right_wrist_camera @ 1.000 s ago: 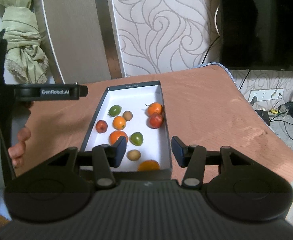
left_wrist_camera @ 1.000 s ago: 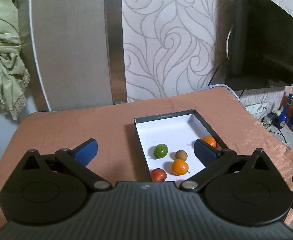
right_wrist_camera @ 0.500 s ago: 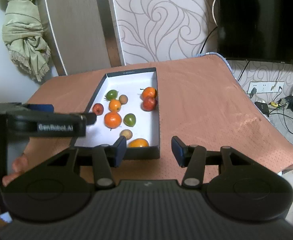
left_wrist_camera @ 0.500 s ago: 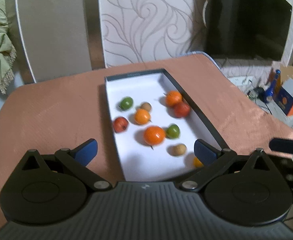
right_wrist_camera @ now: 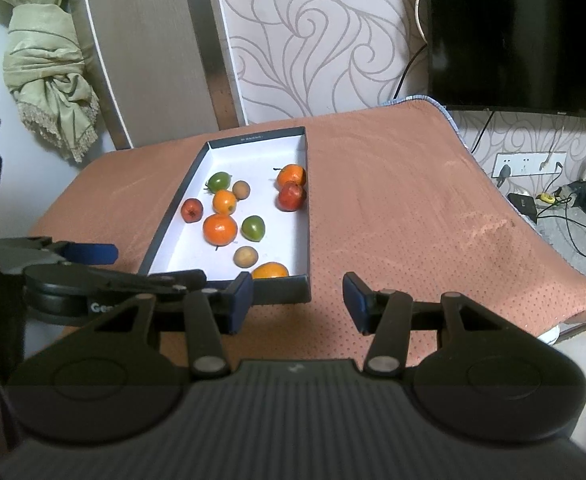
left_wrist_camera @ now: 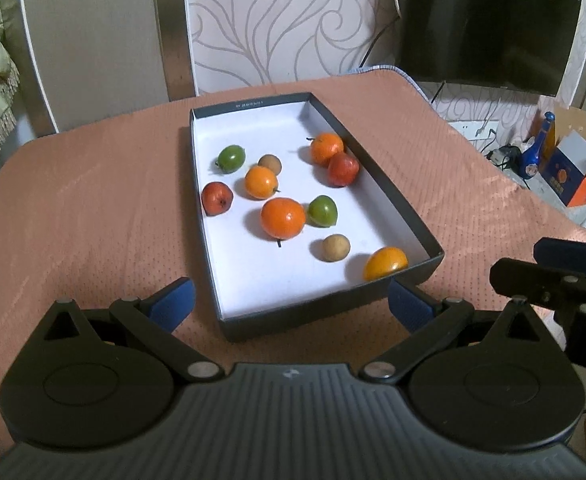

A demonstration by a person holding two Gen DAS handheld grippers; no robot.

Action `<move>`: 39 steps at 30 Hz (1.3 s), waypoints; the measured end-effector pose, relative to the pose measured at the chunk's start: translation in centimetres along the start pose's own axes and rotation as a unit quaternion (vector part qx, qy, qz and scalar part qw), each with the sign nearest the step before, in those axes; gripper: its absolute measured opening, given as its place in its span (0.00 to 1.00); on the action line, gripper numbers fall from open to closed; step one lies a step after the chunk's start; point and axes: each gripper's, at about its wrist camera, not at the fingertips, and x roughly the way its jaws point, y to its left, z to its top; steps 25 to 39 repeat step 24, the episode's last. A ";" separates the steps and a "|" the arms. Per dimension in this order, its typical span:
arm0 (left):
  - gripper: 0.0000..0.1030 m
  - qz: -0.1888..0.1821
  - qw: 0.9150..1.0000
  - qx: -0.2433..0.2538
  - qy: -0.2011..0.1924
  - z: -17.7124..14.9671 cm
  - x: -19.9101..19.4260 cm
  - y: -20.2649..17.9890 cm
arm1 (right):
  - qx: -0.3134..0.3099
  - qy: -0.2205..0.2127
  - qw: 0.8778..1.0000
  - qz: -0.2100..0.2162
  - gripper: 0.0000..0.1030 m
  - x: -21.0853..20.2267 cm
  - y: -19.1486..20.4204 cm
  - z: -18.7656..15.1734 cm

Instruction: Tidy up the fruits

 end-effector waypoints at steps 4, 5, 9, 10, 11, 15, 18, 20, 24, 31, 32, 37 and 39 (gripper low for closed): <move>1.00 0.002 1.000 -0.003 0.004 0.0 0.2 0.0 | -0.003 0.001 1.000 0.003 0.51 0.1 0.1 0.0; 1.00 0.002 1.000 -0.005 0.005 0.0 0.2 0.1 | -0.003 0.002 1.000 0.003 0.51 0.1 0.1 0.0; 1.00 0.003 1.000 -0.007 0.010 0.0 0.5 0.1 | -0.004 0.004 1.000 0.004 0.51 0.3 0.0 0.0; 1.00 0.002 1.000 -0.007 0.010 0.0 0.5 0.1 | -0.004 0.004 1.000 0.004 0.51 0.3 0.0 0.0; 1.00 0.002 1.000 -0.007 0.010 0.1 0.5 0.1 | -0.004 0.004 1.000 0.004 0.51 0.3 0.0 0.0; 1.00 0.000 1.000 -0.012 0.010 0.1 0.6 0.2 | -0.004 0.004 1.000 0.005 0.51 0.3 0.0 0.0; 0.99 0.005 1.000 -0.019 0.002 0.0 0.5 0.3 | -0.003 0.004 1.000 0.004 0.51 0.4 -0.1 0.0; 0.99 0.004 1.000 -0.022 0.002 0.0 0.6 0.3 | -0.001 0.004 1.000 0.003 0.51 0.5 -0.2 0.1; 0.99 -0.011 1.000 -0.017 -0.001 0.2 0.6 0.2 | 0.003 0.002 1.000 0.000 0.51 0.8 -0.4 0.3; 0.99 -0.011 1.000 -0.017 -0.001 0.2 0.6 0.2 | 0.003 0.002 1.000 0.000 0.51 0.8 -0.4 0.3; 0.99 -0.011 1.000 -0.017 -0.001 0.2 0.6 0.2 | 0.003 0.002 1.000 0.000 0.51 0.8 -0.4 0.3; 0.99 -0.011 1.000 -0.017 -0.001 0.2 0.6 0.2 | 0.003 0.002 1.000 0.000 0.51 0.8 -0.4 0.3; 0.99 -0.011 1.000 -0.017 -0.001 0.2 0.6 0.2 | 0.003 0.002 1.000 0.000 0.51 0.8 -0.4 0.3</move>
